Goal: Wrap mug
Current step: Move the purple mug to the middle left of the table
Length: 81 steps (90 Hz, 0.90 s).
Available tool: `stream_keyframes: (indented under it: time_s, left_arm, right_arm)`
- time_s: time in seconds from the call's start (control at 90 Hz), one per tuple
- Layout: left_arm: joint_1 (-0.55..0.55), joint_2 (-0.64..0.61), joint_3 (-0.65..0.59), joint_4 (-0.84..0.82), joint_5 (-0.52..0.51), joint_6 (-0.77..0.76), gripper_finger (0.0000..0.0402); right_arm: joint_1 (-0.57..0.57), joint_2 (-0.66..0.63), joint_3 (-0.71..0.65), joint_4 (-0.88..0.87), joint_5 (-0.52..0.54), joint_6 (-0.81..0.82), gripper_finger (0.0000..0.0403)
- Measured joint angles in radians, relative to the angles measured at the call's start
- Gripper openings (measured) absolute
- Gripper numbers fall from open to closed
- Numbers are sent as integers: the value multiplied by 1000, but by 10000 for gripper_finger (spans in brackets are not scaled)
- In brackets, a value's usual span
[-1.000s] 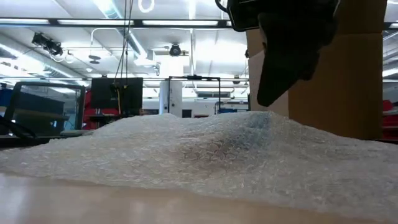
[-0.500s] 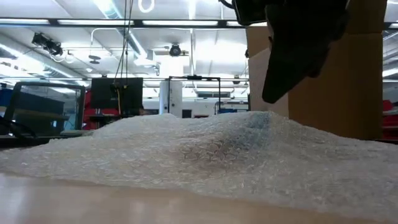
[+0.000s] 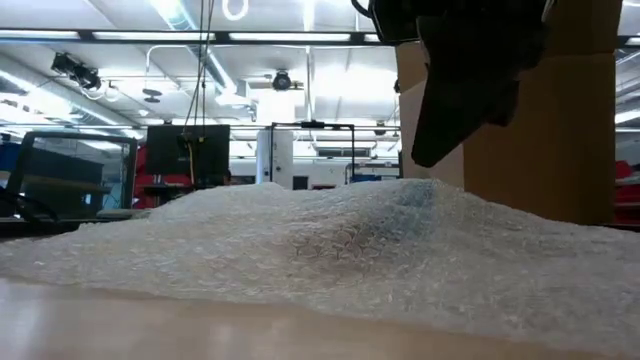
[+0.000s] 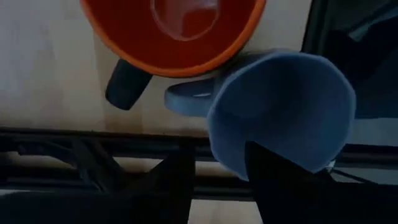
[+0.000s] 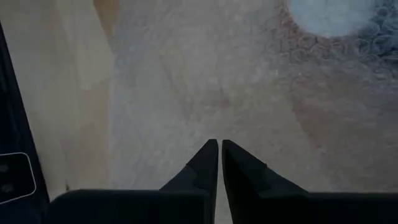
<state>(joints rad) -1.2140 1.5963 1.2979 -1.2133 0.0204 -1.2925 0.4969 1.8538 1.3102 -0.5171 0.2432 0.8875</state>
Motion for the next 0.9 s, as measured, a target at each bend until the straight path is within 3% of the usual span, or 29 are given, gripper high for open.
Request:
stream_keyframes:
  time_s: [0.311, 0.556, 0.9]
  left_arm:
    - [9, 1, -130, 155, 14, 25, 124]
    - [36, 1, -210, 150, -66, 30, 124]
    - [91, 1, -217, 117, -163, 41, 124]
  right_arm:
    - [-3, 0, 0, 0, 0, 0, 0]
    - [-3, 0, 0, 0, 5, 0, 0]
    - [-3, 0, 0, 0, 17, 0, 0]
